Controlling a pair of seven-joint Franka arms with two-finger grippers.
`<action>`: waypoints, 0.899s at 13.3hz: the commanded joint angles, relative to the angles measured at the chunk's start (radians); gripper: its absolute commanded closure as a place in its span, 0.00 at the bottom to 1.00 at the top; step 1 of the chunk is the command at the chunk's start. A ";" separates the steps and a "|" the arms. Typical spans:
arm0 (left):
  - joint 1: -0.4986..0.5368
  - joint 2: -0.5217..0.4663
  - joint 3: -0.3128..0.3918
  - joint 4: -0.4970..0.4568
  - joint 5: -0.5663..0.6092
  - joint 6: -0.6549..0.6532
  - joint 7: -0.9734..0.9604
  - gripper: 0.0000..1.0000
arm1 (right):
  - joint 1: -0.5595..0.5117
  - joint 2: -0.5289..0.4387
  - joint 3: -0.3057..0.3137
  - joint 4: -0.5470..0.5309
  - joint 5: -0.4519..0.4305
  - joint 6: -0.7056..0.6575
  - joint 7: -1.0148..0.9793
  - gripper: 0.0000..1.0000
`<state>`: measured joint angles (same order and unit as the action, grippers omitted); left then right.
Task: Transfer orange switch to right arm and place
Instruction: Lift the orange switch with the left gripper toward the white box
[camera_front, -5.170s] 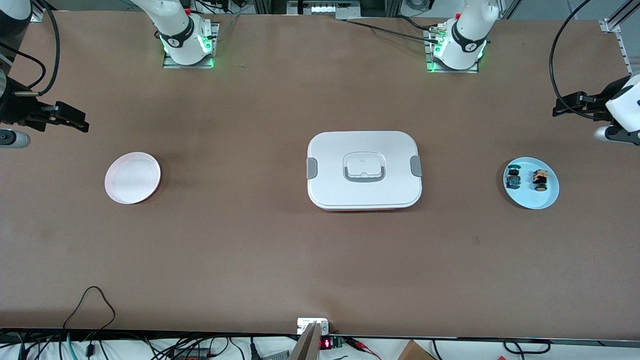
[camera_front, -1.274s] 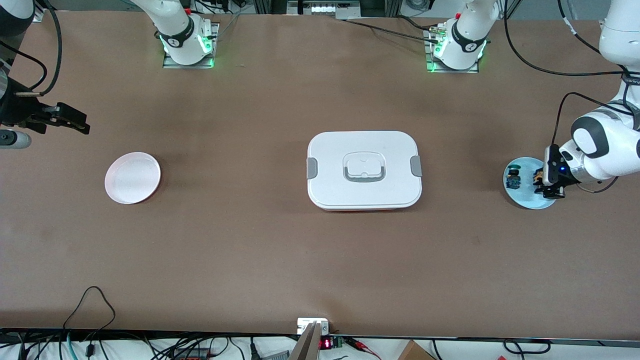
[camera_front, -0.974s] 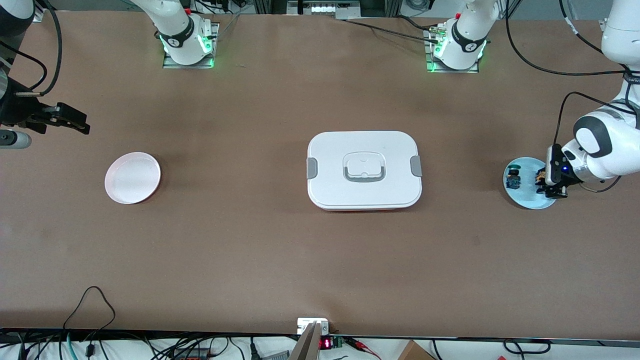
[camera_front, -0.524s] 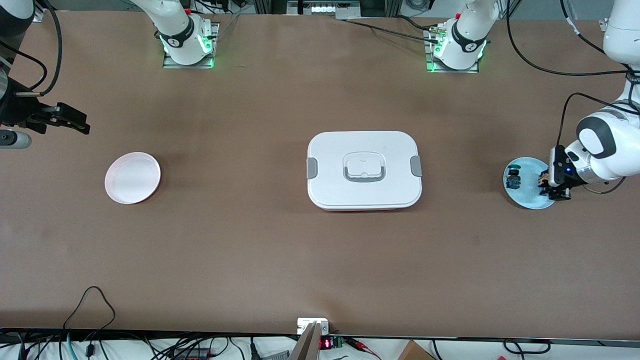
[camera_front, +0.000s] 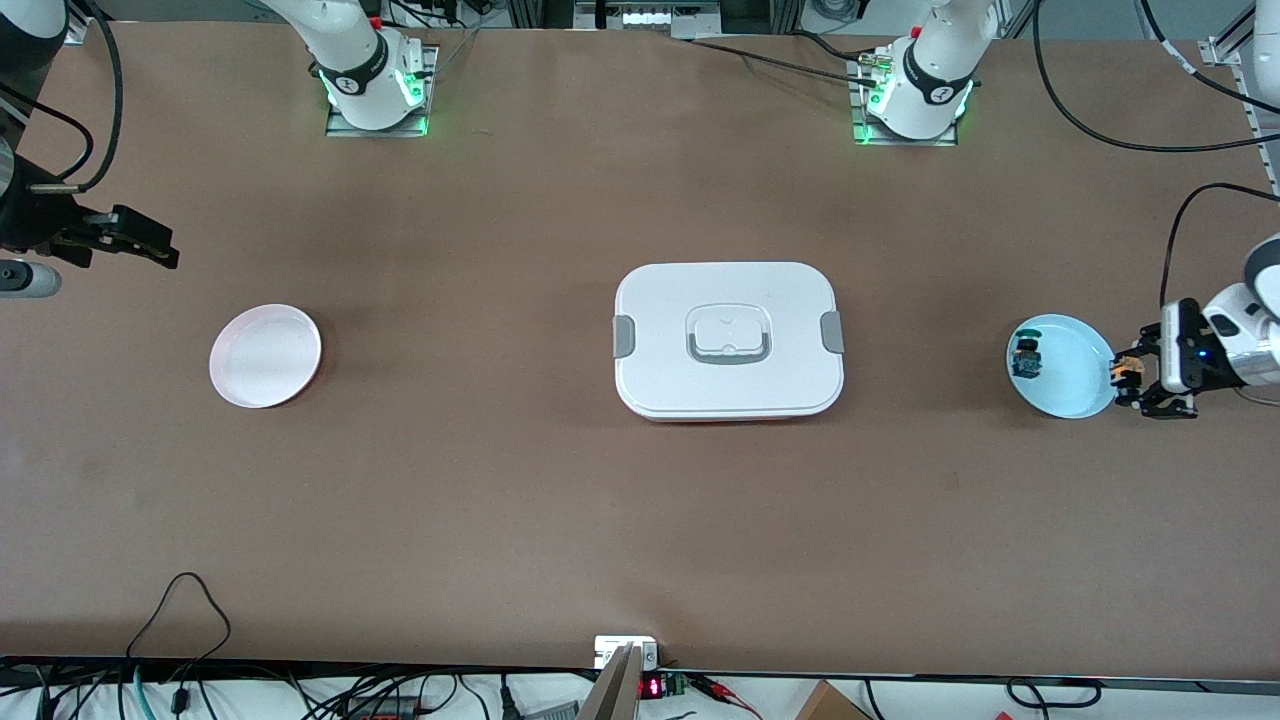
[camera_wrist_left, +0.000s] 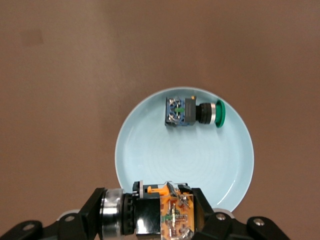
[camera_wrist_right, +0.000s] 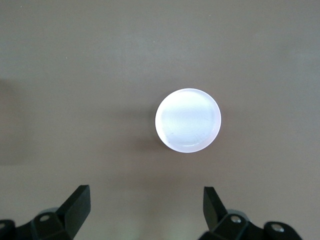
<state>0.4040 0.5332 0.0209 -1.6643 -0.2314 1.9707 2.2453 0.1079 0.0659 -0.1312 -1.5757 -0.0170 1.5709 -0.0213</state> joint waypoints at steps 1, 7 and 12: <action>0.007 0.040 -0.010 0.096 -0.087 -0.139 -0.038 1.00 | -0.002 -0.001 -0.007 0.014 0.002 -0.014 0.000 0.00; -0.034 0.073 -0.013 0.126 -0.385 -0.473 -0.110 1.00 | -0.008 0.000 -0.007 0.022 0.023 -0.014 -0.015 0.00; -0.047 0.123 -0.157 0.117 -0.604 -0.602 -0.081 1.00 | -0.007 0.003 -0.005 0.026 0.025 -0.014 -0.016 0.00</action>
<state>0.3535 0.6193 -0.0858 -1.5755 -0.7632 1.4016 2.1576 0.1059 0.0659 -0.1397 -1.5681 -0.0082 1.5708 -0.0221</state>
